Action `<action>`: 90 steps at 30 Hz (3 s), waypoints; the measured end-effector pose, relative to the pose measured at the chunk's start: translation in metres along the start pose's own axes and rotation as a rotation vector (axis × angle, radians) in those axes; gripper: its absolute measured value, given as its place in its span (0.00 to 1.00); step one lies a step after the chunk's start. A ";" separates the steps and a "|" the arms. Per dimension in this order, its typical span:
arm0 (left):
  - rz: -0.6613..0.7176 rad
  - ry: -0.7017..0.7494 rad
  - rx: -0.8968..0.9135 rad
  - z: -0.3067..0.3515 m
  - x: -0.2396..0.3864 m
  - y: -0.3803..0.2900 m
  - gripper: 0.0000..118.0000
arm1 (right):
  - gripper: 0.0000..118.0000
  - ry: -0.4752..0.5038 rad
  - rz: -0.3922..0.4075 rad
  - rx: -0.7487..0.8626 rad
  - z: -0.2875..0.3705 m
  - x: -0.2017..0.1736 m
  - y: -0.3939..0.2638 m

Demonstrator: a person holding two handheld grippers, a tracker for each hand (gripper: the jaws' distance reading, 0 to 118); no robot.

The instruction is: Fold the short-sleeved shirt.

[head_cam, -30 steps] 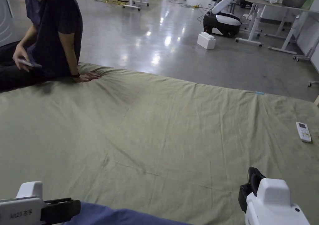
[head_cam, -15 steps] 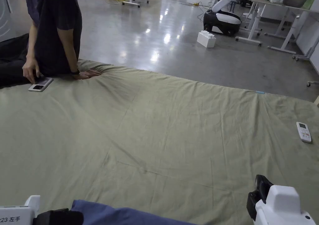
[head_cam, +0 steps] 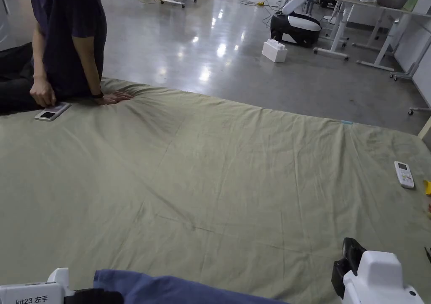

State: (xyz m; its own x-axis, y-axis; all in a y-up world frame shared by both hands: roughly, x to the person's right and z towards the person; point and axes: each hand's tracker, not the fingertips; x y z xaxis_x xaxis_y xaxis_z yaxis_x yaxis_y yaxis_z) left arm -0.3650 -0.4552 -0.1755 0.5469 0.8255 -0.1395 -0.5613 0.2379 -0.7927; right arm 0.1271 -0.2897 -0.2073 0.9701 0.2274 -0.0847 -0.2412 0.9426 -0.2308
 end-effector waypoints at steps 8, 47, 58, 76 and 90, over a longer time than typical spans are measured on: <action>-0.072 0.122 -0.008 0.020 -0.001 0.037 0.08 | 0.02 0.010 0.002 -0.010 -0.001 -0.001 -0.003; -0.311 0.164 0.005 0.037 0.161 0.019 0.07 | 0.02 0.042 -0.027 0.008 -0.006 0.012 -0.008; -0.505 0.386 -0.210 -0.109 0.186 -0.052 0.07 | 0.02 0.011 -0.049 -0.022 0.000 0.024 -0.019; -0.393 0.375 -0.218 -0.145 0.186 -0.065 0.45 | 0.02 0.015 -0.058 -0.045 0.001 0.022 -0.025; -0.380 0.390 -0.010 -0.057 0.189 -0.025 0.33 | 0.02 -0.005 -0.085 -0.050 0.006 0.033 -0.027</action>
State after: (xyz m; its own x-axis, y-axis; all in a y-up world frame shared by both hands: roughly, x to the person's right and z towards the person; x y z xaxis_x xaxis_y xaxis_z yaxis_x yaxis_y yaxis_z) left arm -0.2119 -0.3343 -0.2155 0.9011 0.4307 -0.0499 -0.2740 0.4765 -0.8354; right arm 0.1658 -0.3058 -0.1983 0.9872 0.1484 -0.0577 -0.1588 0.9452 -0.2854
